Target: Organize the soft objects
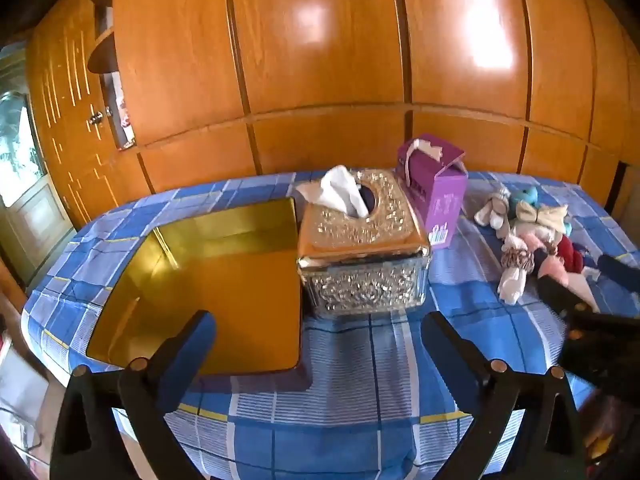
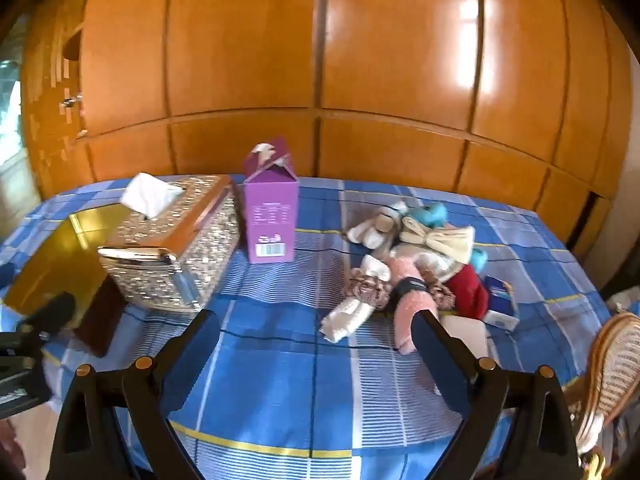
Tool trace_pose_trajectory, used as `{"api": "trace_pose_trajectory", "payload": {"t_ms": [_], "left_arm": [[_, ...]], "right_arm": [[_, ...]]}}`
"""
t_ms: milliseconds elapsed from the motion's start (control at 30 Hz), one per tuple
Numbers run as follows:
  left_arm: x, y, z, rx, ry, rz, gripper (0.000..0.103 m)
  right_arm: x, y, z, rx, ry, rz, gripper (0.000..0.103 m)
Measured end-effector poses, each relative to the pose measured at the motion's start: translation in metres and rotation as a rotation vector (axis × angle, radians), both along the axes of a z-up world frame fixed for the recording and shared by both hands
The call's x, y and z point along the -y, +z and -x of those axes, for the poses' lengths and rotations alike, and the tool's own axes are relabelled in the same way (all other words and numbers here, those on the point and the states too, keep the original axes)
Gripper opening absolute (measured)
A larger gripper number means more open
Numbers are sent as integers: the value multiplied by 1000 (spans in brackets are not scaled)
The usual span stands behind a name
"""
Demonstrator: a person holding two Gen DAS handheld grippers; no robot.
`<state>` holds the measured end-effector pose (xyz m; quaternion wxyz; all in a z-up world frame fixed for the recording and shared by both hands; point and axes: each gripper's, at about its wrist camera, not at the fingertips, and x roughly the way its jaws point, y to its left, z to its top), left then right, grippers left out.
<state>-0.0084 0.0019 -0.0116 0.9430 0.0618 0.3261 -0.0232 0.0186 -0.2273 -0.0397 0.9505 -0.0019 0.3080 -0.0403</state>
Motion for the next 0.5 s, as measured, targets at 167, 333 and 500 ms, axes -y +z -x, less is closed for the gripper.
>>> {"api": "trace_pose_trajectory", "payload": {"t_ms": [167,333,500], "left_arm": [[-1,-2,-4,-7,15,-8,103],[-13,-2,-7,-14,46,13,103],[-23,-8,-9,-34,49,22,103]], "right_arm": [[-14,24,24,22,11,4,98],[-28,22,27,-8,55,-2,98],[-18,34,30,40,125,36,98]]}}
